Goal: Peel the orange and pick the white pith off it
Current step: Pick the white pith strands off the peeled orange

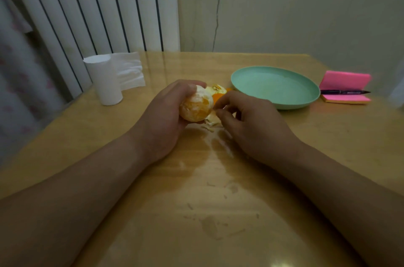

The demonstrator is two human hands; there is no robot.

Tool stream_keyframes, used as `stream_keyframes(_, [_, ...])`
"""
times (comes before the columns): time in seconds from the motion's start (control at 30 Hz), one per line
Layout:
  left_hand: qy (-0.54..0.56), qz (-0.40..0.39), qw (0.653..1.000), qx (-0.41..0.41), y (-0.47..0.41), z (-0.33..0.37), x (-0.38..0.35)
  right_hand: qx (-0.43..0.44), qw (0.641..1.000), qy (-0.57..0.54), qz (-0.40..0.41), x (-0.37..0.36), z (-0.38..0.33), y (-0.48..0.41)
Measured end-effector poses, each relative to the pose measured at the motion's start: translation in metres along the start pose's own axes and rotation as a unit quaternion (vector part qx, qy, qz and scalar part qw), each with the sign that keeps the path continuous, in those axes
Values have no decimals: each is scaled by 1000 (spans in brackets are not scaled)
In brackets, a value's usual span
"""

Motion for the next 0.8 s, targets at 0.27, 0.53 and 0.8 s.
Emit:
stream_keyframes(0.27, [-67, 7, 997, -50, 2, 4, -1, -6, 999, -41, 27, 3, -7, 2])
stream_keyframes(0.53, [-93, 5, 995, -39, 2, 5, 0, 6, 997, -61, 47, 4, -10, 4])
stream_keyframes(0.8, [-134, -1, 989, -66, 4, 4, -4, 61, 997, 28, 47, 7, -14, 2])
Point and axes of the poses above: each hand's wrist, its own y-axis away from the middle knuckle, its own x-axis out of the back of the hand, z = x × y, the point moved 4 cm from there along -y, towards the middle knuckle, and after that the axes turned 14 degrees about z, right-handed, at the moved point
